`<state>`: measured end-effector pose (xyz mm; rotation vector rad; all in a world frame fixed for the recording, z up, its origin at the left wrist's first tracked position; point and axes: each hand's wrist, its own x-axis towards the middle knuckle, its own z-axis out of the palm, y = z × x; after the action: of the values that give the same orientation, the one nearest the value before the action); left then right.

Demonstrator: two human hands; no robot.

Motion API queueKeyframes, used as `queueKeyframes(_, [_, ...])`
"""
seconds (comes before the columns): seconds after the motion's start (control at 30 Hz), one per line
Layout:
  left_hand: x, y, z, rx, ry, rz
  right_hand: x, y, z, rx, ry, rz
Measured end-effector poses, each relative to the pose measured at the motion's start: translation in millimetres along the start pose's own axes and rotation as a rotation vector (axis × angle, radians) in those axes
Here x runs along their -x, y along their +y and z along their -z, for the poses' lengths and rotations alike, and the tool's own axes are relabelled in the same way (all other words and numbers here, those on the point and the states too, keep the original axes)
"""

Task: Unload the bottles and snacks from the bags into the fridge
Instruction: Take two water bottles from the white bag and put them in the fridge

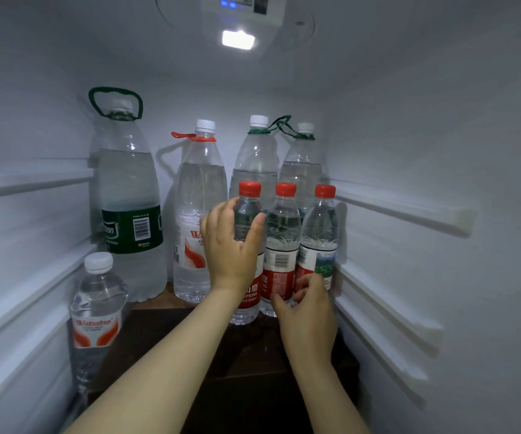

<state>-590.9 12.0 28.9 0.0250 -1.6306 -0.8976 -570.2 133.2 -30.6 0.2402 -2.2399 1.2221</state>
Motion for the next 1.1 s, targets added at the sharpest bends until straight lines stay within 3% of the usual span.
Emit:
queueKeyframes(0.43, [-0.4, 1.5, 0.3, -0.052, -0.038, 0.022, 0.4, 0.9, 1.8, 0.013, -0.012, -0.005])
queueKeyframes(0.77, [20.5, 16.4, 44.2, -0.039, -0.313, 0.228, 15.4, -7.4, 26.3, 0.015, -0.019, 0.059])
queueKeyframes(1.1, [79.0, 56.9, 122.1, -0.08, -0.533, 0.083, 71.0, -25.0, 96.1, 0.236, -0.142, 0.067])
